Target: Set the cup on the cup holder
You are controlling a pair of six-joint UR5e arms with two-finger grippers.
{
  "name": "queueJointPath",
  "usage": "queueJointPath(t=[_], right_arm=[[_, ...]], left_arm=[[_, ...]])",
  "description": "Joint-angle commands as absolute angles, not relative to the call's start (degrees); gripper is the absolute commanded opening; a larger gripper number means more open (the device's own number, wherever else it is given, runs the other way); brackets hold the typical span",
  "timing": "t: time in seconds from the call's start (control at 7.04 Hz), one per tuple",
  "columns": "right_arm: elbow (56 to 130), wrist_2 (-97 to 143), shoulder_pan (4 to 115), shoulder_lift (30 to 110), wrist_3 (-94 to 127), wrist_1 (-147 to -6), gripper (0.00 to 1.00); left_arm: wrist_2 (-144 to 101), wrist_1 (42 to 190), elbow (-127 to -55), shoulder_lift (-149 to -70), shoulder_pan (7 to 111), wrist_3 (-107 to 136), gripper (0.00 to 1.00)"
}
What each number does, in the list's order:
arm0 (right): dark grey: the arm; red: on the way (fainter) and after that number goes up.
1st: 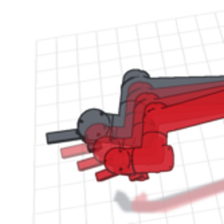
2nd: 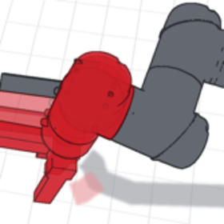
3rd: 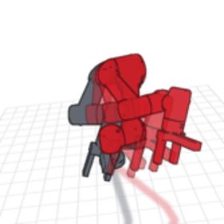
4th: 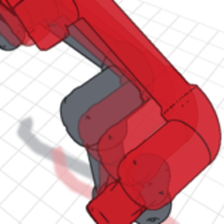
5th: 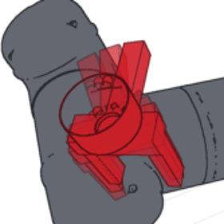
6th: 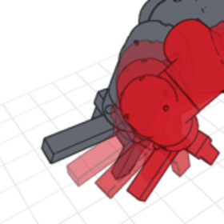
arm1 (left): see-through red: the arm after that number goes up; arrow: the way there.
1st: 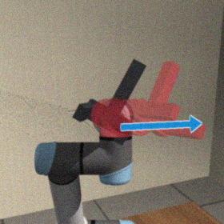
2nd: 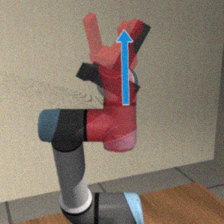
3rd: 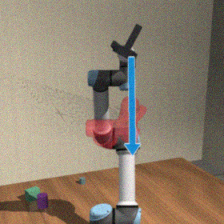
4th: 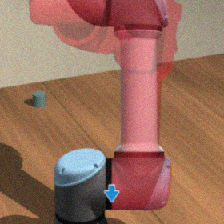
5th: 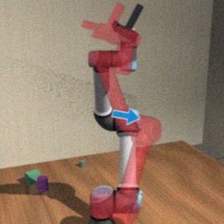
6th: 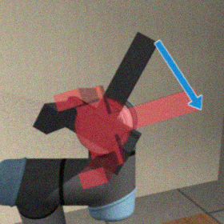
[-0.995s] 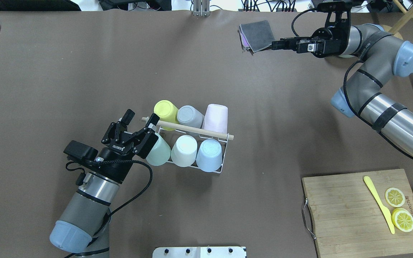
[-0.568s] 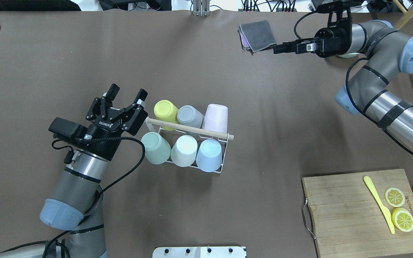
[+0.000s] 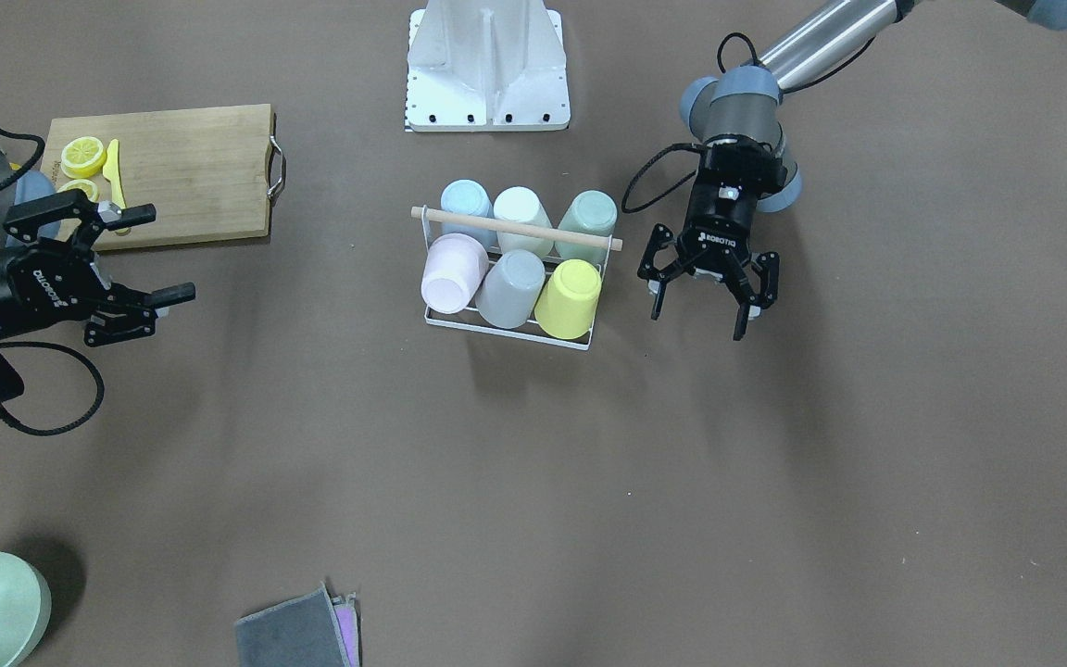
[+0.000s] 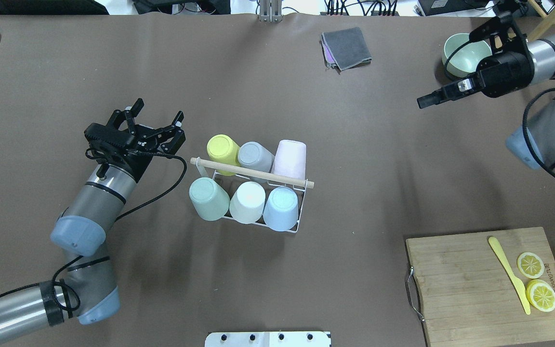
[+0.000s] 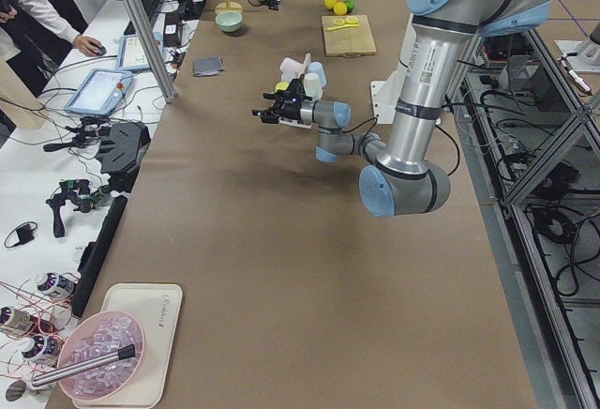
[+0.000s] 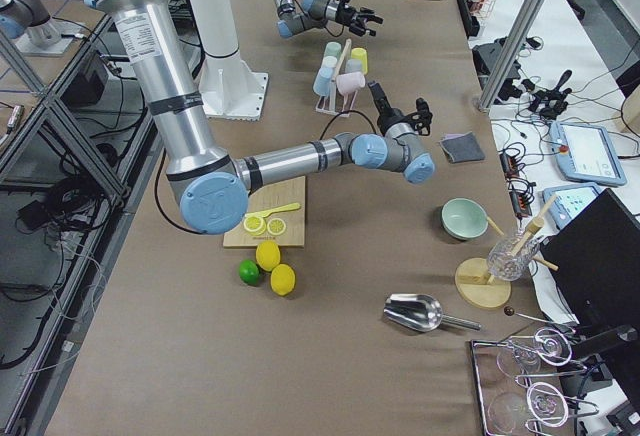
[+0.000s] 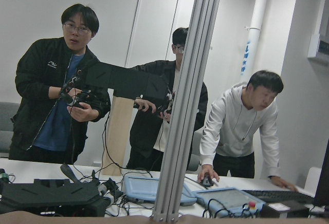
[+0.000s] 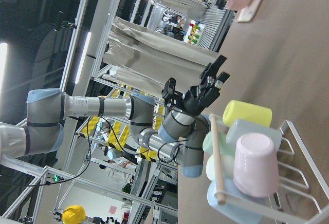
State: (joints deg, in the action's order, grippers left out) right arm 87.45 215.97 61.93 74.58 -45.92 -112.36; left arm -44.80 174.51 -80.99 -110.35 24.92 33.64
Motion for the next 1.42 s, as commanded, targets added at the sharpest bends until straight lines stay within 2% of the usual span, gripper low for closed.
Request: queueJointPath(t=[0.0, 0.28, 0.43, 0.85, 0.99, 1.28], right_arm=[[94.99, 209.56, 62.75, 83.37, -44.65, -117.58, 0.94], [103.05, 205.16, 64.59, 93.90, -41.68, -119.79, 0.94], [105.79, 201.74, 64.86, 96.91, -41.14, -123.19, 0.98], [107.31, 185.49, 65.48, 99.13, -40.70, -129.88, 0.99], [108.62, 183.01, 65.65, 99.84, -36.52, -129.82, 0.96], [110.65, 177.48, 67.75, 100.90, -28.85, -129.11, 0.95]], left_arm=[[-56.72, 165.54, -79.98, -107.42, 31.43, 36.62, 0.98], [-72.09, 164.10, -80.77, -105.65, 40.56, 38.40, 0.98], [-80.42, 161.39, -80.86, -105.38, 45.56, 38.58, 0.98], [-96.20, 157.42, -80.95, -102.58, 55.43, 38.50, 0.98], [-99.20, 154.71, -80.95, -101.96, 57.63, 38.58, 0.98], [-106.31, 149.53, -80.95, -100.99, 62.38, 38.41, 0.98]])
